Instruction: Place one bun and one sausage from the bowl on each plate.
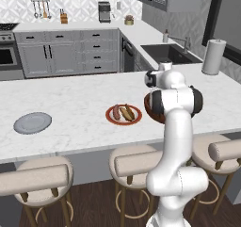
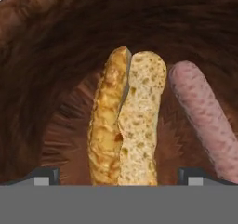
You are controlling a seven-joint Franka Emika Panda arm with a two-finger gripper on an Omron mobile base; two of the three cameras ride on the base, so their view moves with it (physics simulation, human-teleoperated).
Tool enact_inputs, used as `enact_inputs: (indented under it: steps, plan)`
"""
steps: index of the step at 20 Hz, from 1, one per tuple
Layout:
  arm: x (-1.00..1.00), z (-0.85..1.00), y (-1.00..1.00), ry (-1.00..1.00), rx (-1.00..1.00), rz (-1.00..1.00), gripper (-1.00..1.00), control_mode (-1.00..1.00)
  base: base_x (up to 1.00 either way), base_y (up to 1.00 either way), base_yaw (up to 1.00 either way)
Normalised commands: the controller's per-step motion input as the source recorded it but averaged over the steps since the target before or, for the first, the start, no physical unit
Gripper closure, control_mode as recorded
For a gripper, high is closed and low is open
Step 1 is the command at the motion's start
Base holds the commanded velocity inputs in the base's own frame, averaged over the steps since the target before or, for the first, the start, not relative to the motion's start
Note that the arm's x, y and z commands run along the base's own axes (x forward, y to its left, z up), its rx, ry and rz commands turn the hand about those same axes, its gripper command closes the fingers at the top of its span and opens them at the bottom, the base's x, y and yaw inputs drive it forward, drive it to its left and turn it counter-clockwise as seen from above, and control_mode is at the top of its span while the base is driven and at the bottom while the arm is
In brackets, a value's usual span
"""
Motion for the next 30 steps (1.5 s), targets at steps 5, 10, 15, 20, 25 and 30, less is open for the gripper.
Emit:
enact_inputs:
  steps: [5, 10, 15, 20, 25, 30]
  plan:
    - [0.14, -0.29, 0.03, 0.10, 0.00, 0.02, -1.00, -1.00, 0.00, 0.00, 0.00]
    - [0.01, -0.37, 0.00, 0.05, 0.00, 0.01, -1.00, -1.00, 0.00, 0.00, 0.00]
    - [-0.02, -0.28, 0.00, 0.01, 0.00, 0.00, -1.00, -1.00, 0.00, 0.00, 0.00]
    - [0.00, 0.00, 0.00, 0.00, 0.00, 0.00, -1.00, -1.00, 0.00, 0.00, 0.00]
    - [0.00, 0.00, 0.00, 0.00, 0.00, 0.00, 1.00, -1.00, 0.00, 0.00, 0.00]
    - [0.00, 0.00, 0.00, 0.00, 0.00, 0.01, 1.00, -1.00, 0.00, 0.00, 0.00]
